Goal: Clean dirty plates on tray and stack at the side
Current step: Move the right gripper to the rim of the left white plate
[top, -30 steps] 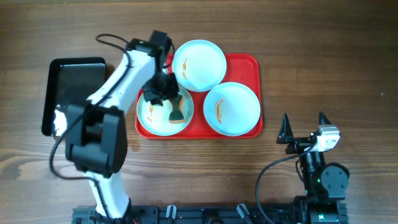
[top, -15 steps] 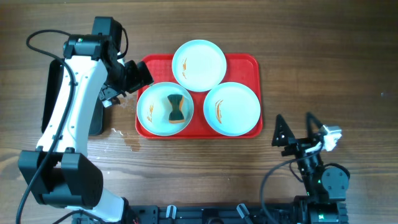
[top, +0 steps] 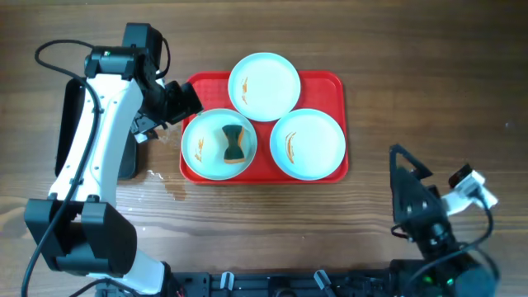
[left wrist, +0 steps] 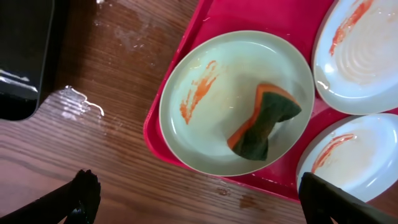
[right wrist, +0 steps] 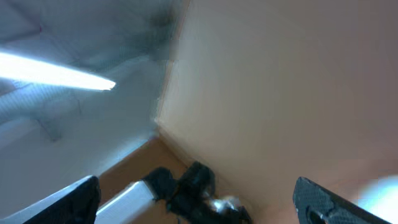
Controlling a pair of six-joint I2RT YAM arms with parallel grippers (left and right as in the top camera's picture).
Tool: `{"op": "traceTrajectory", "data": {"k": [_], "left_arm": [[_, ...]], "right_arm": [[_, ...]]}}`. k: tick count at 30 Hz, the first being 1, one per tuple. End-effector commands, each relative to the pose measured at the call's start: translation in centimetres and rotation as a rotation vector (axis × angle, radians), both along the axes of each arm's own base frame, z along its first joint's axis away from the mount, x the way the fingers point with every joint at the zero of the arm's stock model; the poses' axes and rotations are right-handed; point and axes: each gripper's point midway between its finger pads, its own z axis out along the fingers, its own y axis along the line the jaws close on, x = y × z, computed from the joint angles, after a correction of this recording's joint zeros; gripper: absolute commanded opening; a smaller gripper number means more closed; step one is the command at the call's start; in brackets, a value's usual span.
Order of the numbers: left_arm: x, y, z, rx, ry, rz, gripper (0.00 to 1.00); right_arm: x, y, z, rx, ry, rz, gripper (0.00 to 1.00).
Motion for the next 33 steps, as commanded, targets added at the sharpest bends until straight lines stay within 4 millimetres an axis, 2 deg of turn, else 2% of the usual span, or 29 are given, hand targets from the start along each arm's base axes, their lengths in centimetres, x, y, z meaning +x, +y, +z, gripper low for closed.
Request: {"op": "traceTrajectory", "data": {"k": [1,3,5,9,12,14,15,16,19,21,25,26,29,30,32,33], "left_arm": [[-0.1,0.8,-0.4,0.036,0.013,0.008,1.0],[-0.1,0.7,-0.4,0.029,0.013,0.011,1.0],[-0.1,0.1,-0.4,-0.003,0.015,0.008,1.0],[0.1,-0.2,-0.3,-0.021,0.006,0.006,1.0],[0.1,-0.2,-0.3,-0.022,0.006,0.006,1.0],[0.1,-0.2,-0.4,-0.021,0.007,0.006,1.0],[0.1,-0.2,-0.4,-0.021,0.007,0.006,1.0],[0.1,-0.2,-0.4,-0.021,0.007,0.006,1.0],[0.2,-0.2,-0.4,-0.021,0.003,0.005,1.0],[0.4,0.0,-0.4,-0.01,-0.005,0.006,1.0],[0.5,0.0,-0.4,-0.007,-0.009,0.007,1.0],[0.5,0.0,-0.4,-0.007,-0.009,0.006,1.0],[0.5,0.0,-0.4,-0.006,-0.009,0.006,1.0],[0.5,0.0,-0.4,-0.006,-0.009,0.006,1.0],[0.5,0.1,-0.4,0.001,-0.01,0.007,1.0],[0.5,0.3,-0.4,0.009,-0.011,0.008,1.0]], "right_arm": [[1.0,0.4,4.4,-0.414,-0.021,-0.126,1.0],[2.8,0.4,3.8,-0.567,0.077,-0.128,1.0],[5.5,0.4,2.1,-0.723,0.251,-0.07,1.0],[9.3,0.9,-1.3,-0.864,0.537,0.106,1.0],[12.1,2.2,-3.4,-0.817,0.725,0.231,1.0],[13.7,3.3,-4.8,-0.695,0.846,0.296,1.0],[15.6,6.4,-6.9,-0.586,0.863,0.508,0.99],[15.8,7.2,-7.3,-0.61,0.822,0.558,0.96],[16.0,10.0,-10.6,-0.735,0.774,0.675,0.81],[15.9,12.0,-14.6,-0.869,0.826,0.694,0.78],[15.9,13.7,-20.9,-1.122,0.939,0.623,0.88],[16.2,14.1,-22.1,-1.159,0.963,0.588,1.0],[16.5,15.8,-23.3,-1.122,0.993,0.582,1.0],[16.5,16.7,-23.1,-1.101,0.963,0.617,0.96],[16.7,17.8,-22.7,-1.092,0.906,0.645,0.77],[16.9,18.2,-22.7,-1.098,0.891,0.638,0.73]]}}
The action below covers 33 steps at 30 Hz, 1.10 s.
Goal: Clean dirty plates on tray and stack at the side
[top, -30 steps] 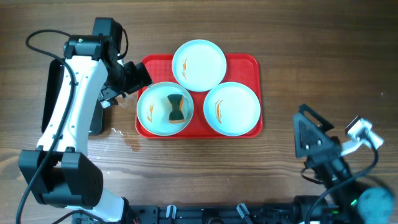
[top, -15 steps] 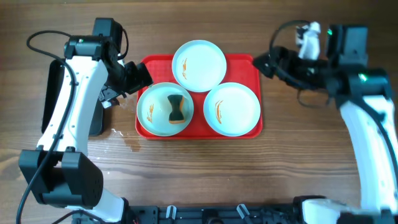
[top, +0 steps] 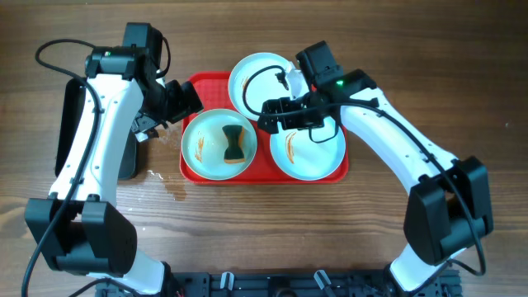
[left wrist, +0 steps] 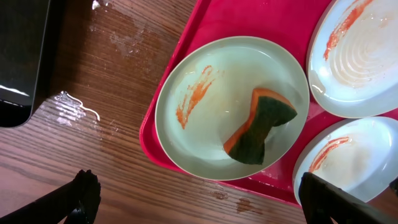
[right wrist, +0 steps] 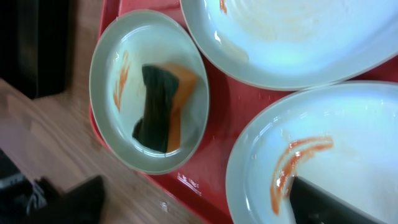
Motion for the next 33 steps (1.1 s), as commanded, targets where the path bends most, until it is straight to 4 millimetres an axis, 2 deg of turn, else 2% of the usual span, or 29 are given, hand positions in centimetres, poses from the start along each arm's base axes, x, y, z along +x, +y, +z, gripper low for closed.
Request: {"op": "traceTrajectory", "data": {"k": [1,2,5,11,16,22,26,29,33], "left_arm": [[0.1,0.6,-0.3,0.026,0.004,0.01,1.0],[0.1,0.8,-0.3,0.035,0.004,0.011,1.0],[0.1,1.2,-0.3,0.064,0.001,0.014,1.0],[0.1,1.4,-0.3,0.073,0.001,0.015,1.0],[0.2,2.0,-0.4,0.107,0.0,0.019,1.0],[0.2,2.7,-0.4,0.147,-0.003,0.023,1.0],[0.2,2.8,-0.4,0.15,-0.003,0.024,1.0],[0.2,2.8,-0.4,0.15,-0.002,0.024,1.0],[0.2,2.8,-0.4,0.15,-0.002,0.023,1.0]], "right_arm": [[0.9,0.8,0.1,-0.004,-0.047,0.001,0.68],[0.8,1.2,0.0,-0.001,-0.045,-0.008,0.64],[0.8,1.8,-0.8,-0.026,-0.023,-0.068,0.63],[-0.2,3.7,-4.9,-0.111,0.001,-0.058,0.64],[-0.5,4.1,-7.7,-0.136,0.054,-0.068,0.63],[-0.3,4.3,-8.6,-0.138,0.052,-0.065,0.6],[-0.4,4.2,-9.8,-0.152,0.073,-0.064,0.47],[-0.7,4.1,-11.0,-0.168,0.096,-0.063,0.42],[-0.7,4.0,-11.3,-0.171,0.101,-0.064,0.41]]}}
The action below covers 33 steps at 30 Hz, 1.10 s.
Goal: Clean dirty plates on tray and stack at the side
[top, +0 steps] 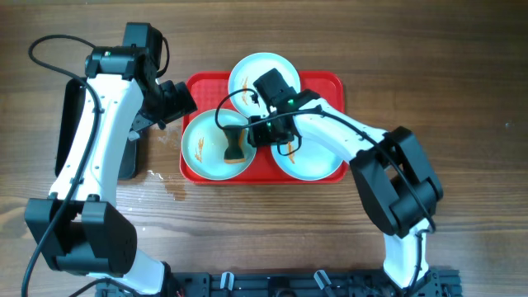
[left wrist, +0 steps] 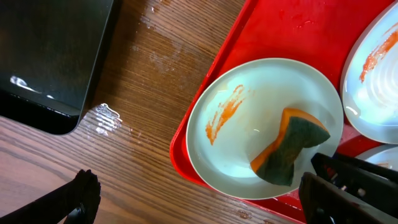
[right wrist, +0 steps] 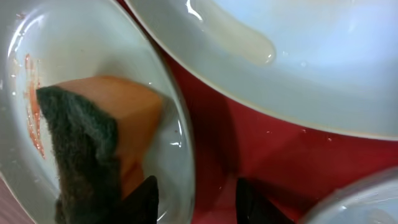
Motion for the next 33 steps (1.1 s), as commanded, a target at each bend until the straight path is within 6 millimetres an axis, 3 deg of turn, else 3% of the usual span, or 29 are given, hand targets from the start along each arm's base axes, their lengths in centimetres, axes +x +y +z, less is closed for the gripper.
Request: {"op": "traceTrajectory", "data": {"k": [1,12,24,30,33], "left_arm": [[0.0,0.5,-0.3,0.017,0.007,0.01,1.0],[-0.2,-0.6,-0.3,-0.038,0.019,-0.002,1.0],[-0.8,-1.5,-3.0,-0.064,0.058,-0.017,1.0],[-0.8,-1.5,-3.1,-0.065,0.054,-0.017,1.0],[-0.8,-1.7,-3.1,-0.073,0.056,-0.021,0.9]], "right_arm": [[0.0,-0.5,-1.3,-0.03,0.013,-0.01,0.4],[-0.1,-0.5,-1.4,-0.033,0.018,-0.012,0.19],[0.1,-0.2,-1.6,-0.02,0.014,-0.014,0.2],[-0.1,0.0,-2.3,-0.026,0.018,-0.011,0.13],[-0.1,0.1,-2.3,-0.025,0.017,-0.009,0.11]]}}
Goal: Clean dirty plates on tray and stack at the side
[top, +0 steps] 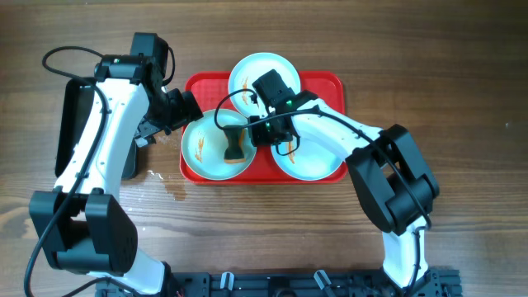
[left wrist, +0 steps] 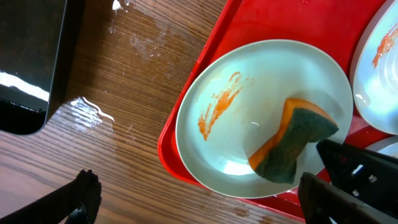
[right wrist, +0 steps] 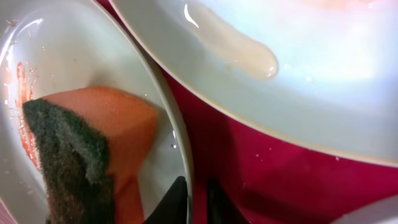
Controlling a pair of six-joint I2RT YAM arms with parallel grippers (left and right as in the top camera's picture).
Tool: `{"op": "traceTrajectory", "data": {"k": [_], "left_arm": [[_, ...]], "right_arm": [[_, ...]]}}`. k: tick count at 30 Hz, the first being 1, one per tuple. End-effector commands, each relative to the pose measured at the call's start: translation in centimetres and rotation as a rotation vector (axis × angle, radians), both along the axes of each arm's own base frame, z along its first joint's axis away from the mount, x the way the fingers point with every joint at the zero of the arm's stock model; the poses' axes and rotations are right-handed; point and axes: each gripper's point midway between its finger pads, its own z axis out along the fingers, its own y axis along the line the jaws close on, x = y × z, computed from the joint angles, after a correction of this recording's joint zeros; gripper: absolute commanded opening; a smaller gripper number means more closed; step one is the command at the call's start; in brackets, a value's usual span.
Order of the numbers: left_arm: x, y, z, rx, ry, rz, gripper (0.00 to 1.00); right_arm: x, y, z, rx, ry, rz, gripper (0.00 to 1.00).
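Note:
A red tray [top: 332,82] carries three pale plates smeared with orange sauce. The left plate [top: 200,147] holds a green and orange sponge [top: 233,145]. My right gripper [top: 254,134] is shut on that plate's right rim [right wrist: 144,81], one finger inside beside the sponge [right wrist: 81,149], one outside over the tray [right wrist: 249,180]. My left gripper [left wrist: 202,205] hangs open above the plate's [left wrist: 249,81] near-left edge, touching nothing. The back plate [top: 264,82] and the right plate [top: 318,148] lie untouched.
A black slab [top: 70,124] lies left of the tray under my left arm. Water patches [left wrist: 87,106] wet the wood between the slab and the tray. The right arm's fingers [left wrist: 357,171] show at the sponge's right in the left wrist view.
My right gripper's fingers, then spread wide astride the sponge plate's rim, have shut on that rim. My left gripper has shifted slightly toward the tray and stays open.
First my right arm sat folded at the table's near right, while the left gripper hovered open by the tray. Then the right gripper was open over the tray. Then it was low with fingers astride the sponge plate's rim, and now grips it.

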Motion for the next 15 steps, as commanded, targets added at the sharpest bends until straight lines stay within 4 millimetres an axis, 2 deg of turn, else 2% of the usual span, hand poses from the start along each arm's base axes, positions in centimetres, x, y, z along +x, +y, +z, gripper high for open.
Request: {"op": "traceTrajectory", "data": {"k": [1,2,4,7,8,11,15], "left_arm": [[-0.2,-0.8,-0.6,-0.026,0.019,-0.015,0.88],[-0.2,-1.2,-0.7,-0.041,0.021,-0.022,0.81],[-0.3,-2.0,-1.0,-0.062,0.022,-0.037,0.75],[-0.4,-3.1,-1.9,-0.075,0.016,-0.065,0.73],[-0.4,-3.5,-2.3,-0.075,0.012,-0.075,0.73],[-0.4,-4.8,-3.4,-0.096,-0.002,-0.106,0.95],[-0.6,-6.1,-4.9,-0.12,-0.012,-0.135,0.95]], "right_arm": [[-0.5,-0.2,-1.5,-0.031,0.022,-0.004,0.1],[-0.5,-0.2,-1.5,-0.031,0.022,-0.004,0.09],[-0.5,-0.3,-1.5,-0.032,0.023,-0.004,0.06],[-0.6,-0.2,-1.5,-0.026,0.027,-0.002,0.05],[-0.6,-0.1,-1.5,-0.022,0.029,0.0,0.05],[-0.8,0.1,-1.4,-0.011,0.037,0.005,0.05],[-0.8,0.1,-1.4,-0.011,0.037,0.004,0.05]]}}
